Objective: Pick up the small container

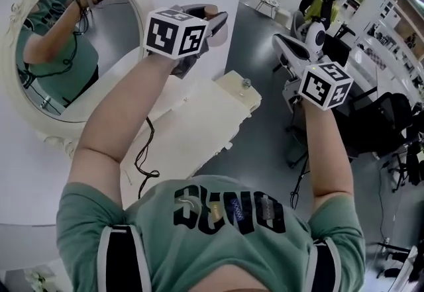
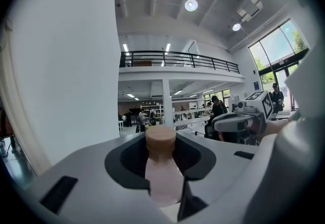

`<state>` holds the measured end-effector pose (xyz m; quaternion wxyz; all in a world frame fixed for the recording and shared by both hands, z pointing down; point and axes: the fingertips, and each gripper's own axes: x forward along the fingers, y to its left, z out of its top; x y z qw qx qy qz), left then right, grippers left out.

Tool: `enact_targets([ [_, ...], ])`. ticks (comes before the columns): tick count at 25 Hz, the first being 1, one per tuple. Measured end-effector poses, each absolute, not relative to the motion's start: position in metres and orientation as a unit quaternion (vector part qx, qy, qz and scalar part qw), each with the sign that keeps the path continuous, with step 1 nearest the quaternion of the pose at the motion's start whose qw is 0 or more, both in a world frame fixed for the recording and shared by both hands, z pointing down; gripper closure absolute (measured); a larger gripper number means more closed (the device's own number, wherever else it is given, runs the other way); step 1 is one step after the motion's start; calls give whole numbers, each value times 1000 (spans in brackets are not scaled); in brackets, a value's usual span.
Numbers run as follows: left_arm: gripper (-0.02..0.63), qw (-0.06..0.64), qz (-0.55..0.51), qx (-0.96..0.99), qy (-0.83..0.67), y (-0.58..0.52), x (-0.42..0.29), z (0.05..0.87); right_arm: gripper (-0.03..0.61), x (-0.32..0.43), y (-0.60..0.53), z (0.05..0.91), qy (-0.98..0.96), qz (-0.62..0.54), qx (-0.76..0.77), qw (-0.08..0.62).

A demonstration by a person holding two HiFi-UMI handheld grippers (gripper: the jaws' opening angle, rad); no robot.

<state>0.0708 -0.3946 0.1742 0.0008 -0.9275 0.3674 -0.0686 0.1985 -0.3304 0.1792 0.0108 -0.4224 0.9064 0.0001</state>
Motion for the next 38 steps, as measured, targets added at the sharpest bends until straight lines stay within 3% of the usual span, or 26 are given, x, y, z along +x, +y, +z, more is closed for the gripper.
enact_targets([
  [38,489,19,-65,-930,360,-372,59,134,570,175,-306,148,917,17,-399,15],
])
